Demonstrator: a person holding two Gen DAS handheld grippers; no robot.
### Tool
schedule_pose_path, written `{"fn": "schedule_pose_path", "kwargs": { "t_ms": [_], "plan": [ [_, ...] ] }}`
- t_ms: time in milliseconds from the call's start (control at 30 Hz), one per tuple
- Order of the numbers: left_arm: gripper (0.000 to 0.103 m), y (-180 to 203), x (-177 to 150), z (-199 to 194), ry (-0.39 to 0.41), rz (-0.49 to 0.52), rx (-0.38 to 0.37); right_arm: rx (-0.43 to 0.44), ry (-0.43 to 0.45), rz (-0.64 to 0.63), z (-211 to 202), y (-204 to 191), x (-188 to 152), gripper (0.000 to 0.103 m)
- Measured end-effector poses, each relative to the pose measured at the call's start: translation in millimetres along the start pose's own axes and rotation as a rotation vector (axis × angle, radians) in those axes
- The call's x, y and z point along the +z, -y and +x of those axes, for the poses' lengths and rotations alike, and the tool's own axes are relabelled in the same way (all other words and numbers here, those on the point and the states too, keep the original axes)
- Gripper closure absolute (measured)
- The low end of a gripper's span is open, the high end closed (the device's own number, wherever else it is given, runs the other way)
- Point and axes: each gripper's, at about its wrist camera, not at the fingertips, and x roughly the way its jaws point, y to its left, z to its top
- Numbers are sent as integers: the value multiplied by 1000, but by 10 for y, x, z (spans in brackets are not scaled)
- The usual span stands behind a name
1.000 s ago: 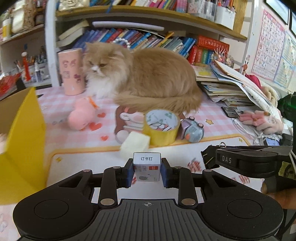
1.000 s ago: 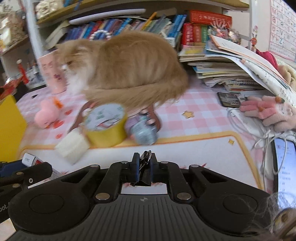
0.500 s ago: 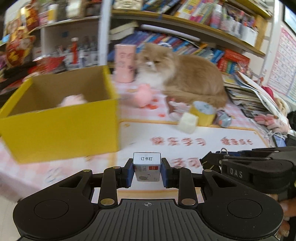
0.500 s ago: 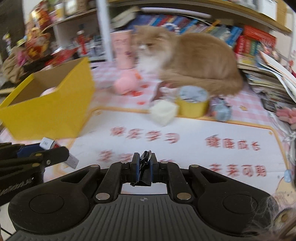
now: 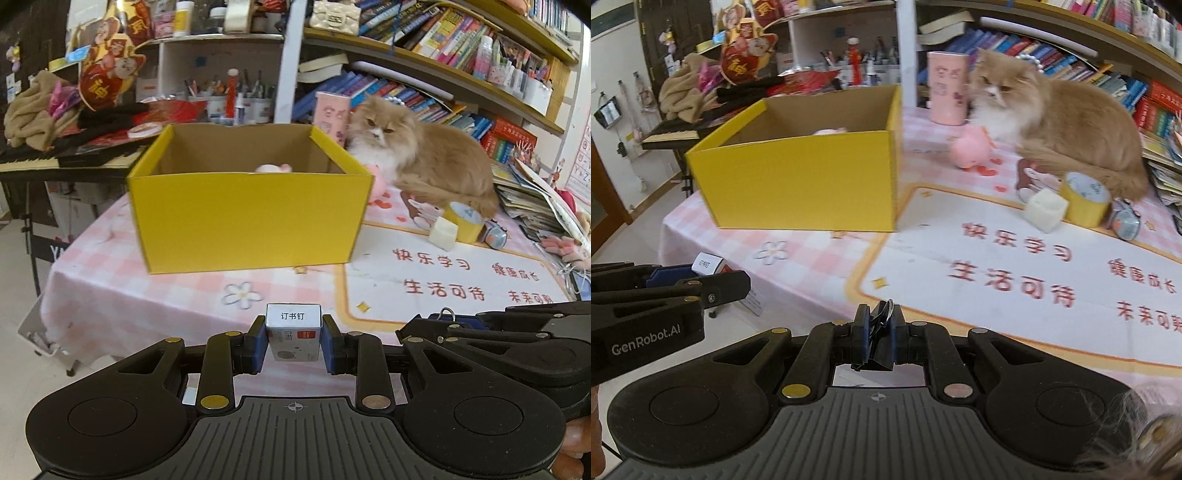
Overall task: Organize objects
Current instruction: 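Carry staples box in left tool while right tool carries binder clip over yellow box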
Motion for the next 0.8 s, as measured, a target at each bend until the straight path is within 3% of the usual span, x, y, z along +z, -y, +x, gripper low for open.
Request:
{"fn": "schedule_pose_path", "kwargs": {
  "t_ms": [500,800],
  "plan": [
    [75,-441,-46,-295,70,-30,39,25,36,-54,-17,-576,56,93],
    [75,-524,250,-340,172,-28,51,51,65,-99,35,-712,305,93]
  ]
}}
